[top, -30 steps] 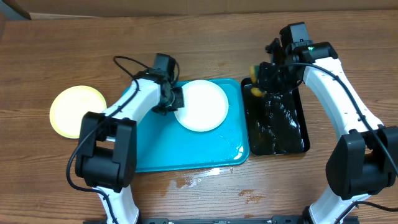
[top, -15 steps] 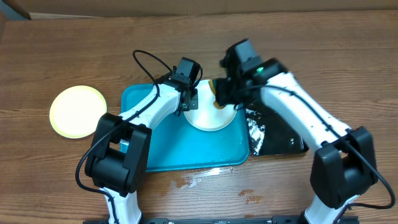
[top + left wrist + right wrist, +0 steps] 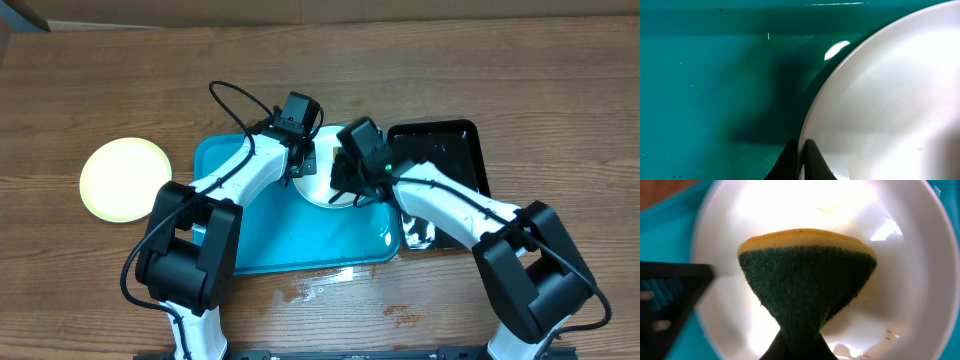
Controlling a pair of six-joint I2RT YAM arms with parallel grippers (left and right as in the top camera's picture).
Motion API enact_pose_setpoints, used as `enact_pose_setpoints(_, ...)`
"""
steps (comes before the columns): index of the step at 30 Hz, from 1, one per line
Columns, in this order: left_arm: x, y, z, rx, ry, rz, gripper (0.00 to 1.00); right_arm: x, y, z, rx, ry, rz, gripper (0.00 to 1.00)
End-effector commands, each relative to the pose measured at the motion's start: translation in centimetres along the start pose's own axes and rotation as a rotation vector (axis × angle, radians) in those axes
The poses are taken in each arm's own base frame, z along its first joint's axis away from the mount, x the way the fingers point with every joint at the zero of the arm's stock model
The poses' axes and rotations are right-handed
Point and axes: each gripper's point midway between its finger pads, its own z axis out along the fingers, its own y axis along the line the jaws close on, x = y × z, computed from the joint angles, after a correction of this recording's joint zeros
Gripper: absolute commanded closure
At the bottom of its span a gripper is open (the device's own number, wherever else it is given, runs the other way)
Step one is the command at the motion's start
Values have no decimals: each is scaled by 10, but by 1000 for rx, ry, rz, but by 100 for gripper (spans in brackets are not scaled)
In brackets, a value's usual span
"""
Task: Clean dirty plates on tray and stack at the side
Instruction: 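Wipe the white plate with the sponge while the left gripper holds the rim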
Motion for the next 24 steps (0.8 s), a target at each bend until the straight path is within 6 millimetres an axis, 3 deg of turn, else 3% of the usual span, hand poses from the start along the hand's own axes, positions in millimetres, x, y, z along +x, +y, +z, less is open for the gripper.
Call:
enact_pose_setpoints(1,-6,18,1,-65,-29,-49,96,-5,-23,2,93,-90,76,96)
enact_pose_setpoints(5,-6,18,1,-64,-30,-50,96,-8,-43,4,164,-146,78,96)
enact_pose_setpoints(10,-6,18,1,-65,-29,-49,96,-9,-46,5,172,-163,71,96)
enact_pose_setpoints(15,-6,18,1,-65,-29,-49,96,-32,-54,-2,224,-281,69,96)
enact_pose_setpoints(19,-5,18,1,-66,-27,-48,96,-48,-48,-3,188,-328,44,96)
enact_pose_setpoints(24,-5,18,1,-67,-25,-44,96,-42,-40,0,142,-291,42,96)
